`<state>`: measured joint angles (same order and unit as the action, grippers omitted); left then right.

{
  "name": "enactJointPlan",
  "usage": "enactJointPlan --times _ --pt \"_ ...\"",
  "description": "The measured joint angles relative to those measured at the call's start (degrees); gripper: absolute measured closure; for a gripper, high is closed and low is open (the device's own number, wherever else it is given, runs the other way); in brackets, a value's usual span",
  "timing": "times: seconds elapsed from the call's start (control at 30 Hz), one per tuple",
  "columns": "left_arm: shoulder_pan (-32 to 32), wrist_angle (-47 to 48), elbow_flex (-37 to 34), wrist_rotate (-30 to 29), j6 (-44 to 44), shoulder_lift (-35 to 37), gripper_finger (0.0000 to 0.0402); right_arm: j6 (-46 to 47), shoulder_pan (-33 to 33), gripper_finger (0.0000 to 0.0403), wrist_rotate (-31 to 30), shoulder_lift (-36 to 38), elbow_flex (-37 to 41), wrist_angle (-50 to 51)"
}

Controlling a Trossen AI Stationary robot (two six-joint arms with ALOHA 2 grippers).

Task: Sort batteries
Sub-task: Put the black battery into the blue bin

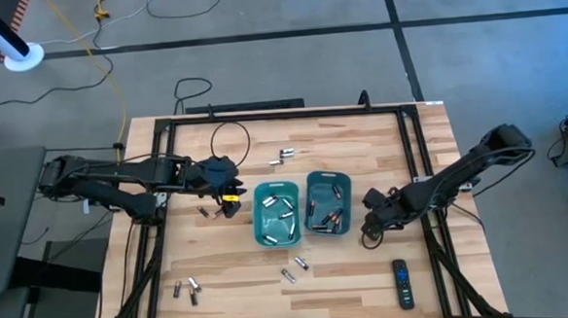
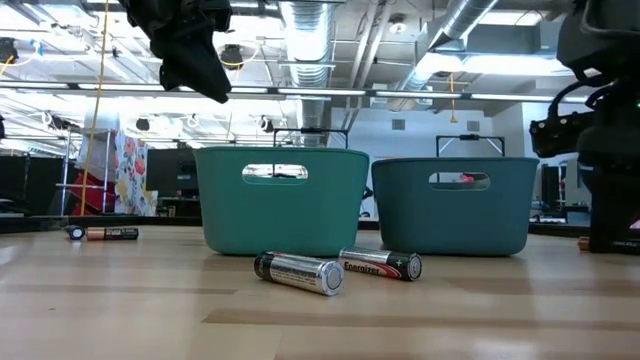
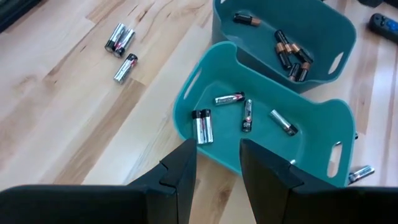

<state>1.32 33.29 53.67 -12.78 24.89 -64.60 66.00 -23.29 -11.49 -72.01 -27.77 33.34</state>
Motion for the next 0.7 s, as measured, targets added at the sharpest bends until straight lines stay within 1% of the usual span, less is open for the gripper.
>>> enactJointPlan --times 0.07,0.17,0.33,0.43,0.57,0.7 --pt "0.0 0.37 0.0 0.0 -0.41 0.0 0.0283 0.79 -0.4 0.0385 0.56 0.91 -1.42 2.29" --pt "0.0 0.35 0.0 -0.02 -1.16 0.0 0.0283 3.16 -1.27 0.0388 2.09 3.16 -4.51 9.48" --pt "0.0 0.29 0.0 -0.04 -2.28 0.0 0.0283 4.7 -2.56 0.039 0.37 6.9 -10.9 20.67" --pt "0.0 0.26 0.0 -0.07 -2.28 0.0 0.0283 4.13 -2.0 0.039 -0.74 8.49 -15.07 23.74" --pt "0.0 0.2 0.0 -0.07 -2.28 0.0 0.0283 -0.26 1.53 0.0391 -1.9 8.81 -20.47 25.39" --pt "0.0 0.2 0.0 -0.07 -2.28 0.0 0.0283 -8.18 7.46 0.0391 -1.94 5.72 -26.04 24.37"
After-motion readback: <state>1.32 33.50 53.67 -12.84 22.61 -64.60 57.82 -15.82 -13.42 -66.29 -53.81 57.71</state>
